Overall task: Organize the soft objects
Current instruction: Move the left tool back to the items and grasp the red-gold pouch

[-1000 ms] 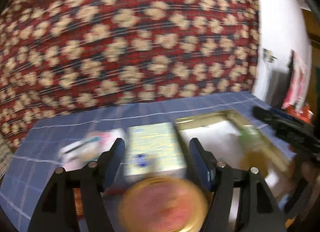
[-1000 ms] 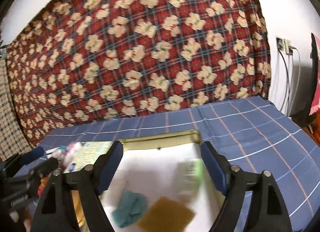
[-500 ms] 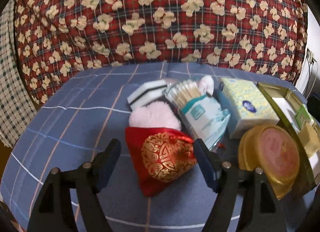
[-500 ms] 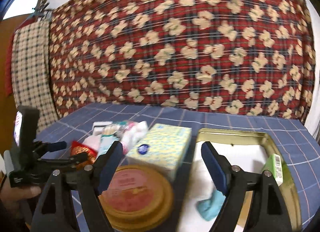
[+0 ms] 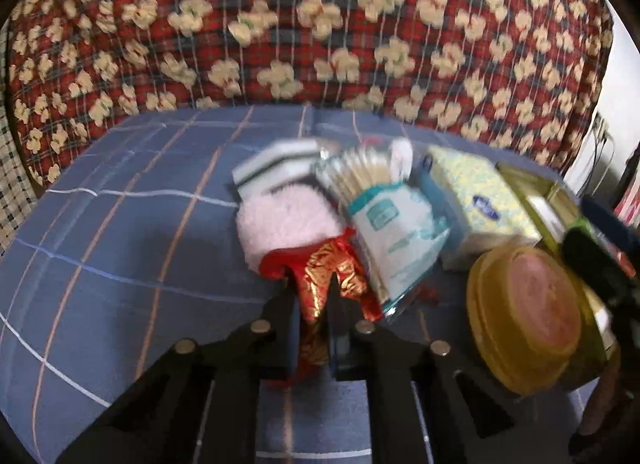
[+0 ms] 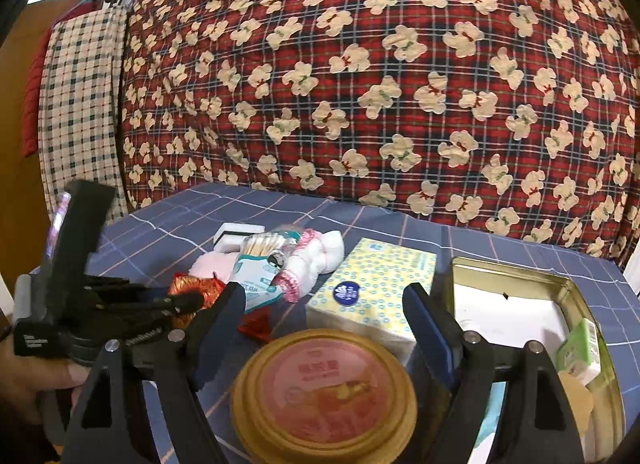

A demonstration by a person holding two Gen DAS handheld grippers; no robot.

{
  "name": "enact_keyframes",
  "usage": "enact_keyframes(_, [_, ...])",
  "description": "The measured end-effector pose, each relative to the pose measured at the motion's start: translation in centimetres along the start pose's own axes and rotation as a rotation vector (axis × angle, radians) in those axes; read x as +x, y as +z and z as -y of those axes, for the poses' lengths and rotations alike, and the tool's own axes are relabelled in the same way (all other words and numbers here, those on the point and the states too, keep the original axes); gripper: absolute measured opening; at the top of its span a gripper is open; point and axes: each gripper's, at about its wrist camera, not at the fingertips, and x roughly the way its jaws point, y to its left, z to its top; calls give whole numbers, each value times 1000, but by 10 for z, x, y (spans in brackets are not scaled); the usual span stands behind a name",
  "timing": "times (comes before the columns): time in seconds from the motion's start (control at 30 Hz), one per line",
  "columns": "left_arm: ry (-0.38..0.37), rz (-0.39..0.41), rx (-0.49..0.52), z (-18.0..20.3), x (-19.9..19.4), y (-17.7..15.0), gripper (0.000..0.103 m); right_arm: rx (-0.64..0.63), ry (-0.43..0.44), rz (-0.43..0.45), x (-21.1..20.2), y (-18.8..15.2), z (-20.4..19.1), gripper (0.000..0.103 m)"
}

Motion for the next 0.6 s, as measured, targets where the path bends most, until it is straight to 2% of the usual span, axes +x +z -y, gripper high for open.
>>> enact_keyframes(0.17, [56, 125, -38, -15, -27, -3, 8, -17, -3, -6, 6, 3, -9, 83])
enact_keyframes(0.3, [40, 102, -47, -26, -31, -3, 8, -15, 17, -22, 13, 6, -18, 83])
enact_keyframes(0.4, [34, 114, -53, -32, -38, -8, 8, -34, 27, -32, 18, 5, -29, 83])
enact_keyframes(0.6, [-11, 195, -74, -36, -71, -15, 8, -48, -1, -58, 26, 2, -39, 83])
